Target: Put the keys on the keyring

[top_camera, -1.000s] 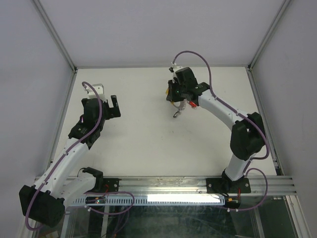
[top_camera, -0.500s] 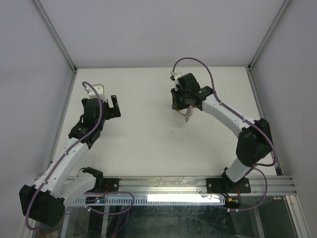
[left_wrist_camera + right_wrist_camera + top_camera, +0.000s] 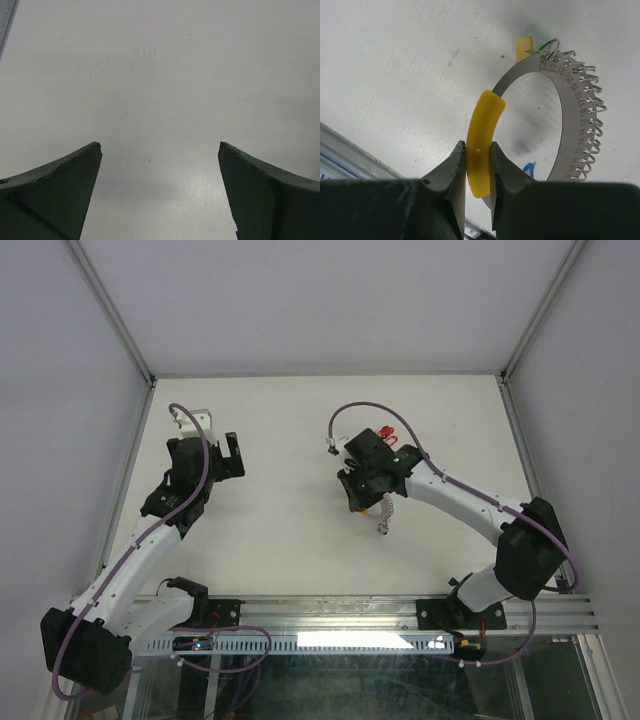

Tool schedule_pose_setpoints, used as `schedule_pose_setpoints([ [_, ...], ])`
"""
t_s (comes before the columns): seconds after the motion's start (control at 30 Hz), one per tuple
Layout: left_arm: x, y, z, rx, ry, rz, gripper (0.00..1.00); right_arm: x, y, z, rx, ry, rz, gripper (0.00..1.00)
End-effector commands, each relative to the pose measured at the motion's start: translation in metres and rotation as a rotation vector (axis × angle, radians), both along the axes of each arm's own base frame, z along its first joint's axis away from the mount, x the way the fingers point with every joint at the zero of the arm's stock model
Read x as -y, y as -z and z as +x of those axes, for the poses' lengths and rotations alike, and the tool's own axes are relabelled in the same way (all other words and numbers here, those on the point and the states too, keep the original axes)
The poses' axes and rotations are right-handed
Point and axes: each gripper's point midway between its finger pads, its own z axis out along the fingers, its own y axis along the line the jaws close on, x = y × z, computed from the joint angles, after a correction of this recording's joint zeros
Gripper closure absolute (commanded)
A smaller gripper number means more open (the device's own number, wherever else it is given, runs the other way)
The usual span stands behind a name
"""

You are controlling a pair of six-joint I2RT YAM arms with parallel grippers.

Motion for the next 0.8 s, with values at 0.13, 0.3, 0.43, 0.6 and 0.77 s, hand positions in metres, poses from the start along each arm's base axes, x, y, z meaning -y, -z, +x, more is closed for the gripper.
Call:
schedule_pose_setpoints([
  [0.13, 0.003, -0.01, 0.004, 0.033, 0.003, -0.02, 0.01, -0.037, 0.028, 0.008, 0.063, -0.113, -0.046, 1.0],
  [0.3, 0.002, -0.01, 0.003, 0.034, -0.004, -0.02, 0.01, -0.063, 0.046, 0.021, 0.105, -0.189, -0.066, 1.0],
  [0.43, 0.002, -0.009, 0.004, 0.032, -0.005, -0.02, 0.01, -0.081, 0.058, 0.032, 0.143, -0.244, -0.08, 1.0],
  [0.6, 0.001, -0.009, 0.004, 0.031, -0.009, -0.02, 0.01, -0.106, 0.063, 0.035, 0.159, -0.315, -0.045, 0.96],
  [0.77, 0.001, -0.009, 0.004, 0.03, -0.011, -0.018, 0.01, -0.131, 0.058, 0.026, 0.156, -0.372, 0.033, 0.86],
])
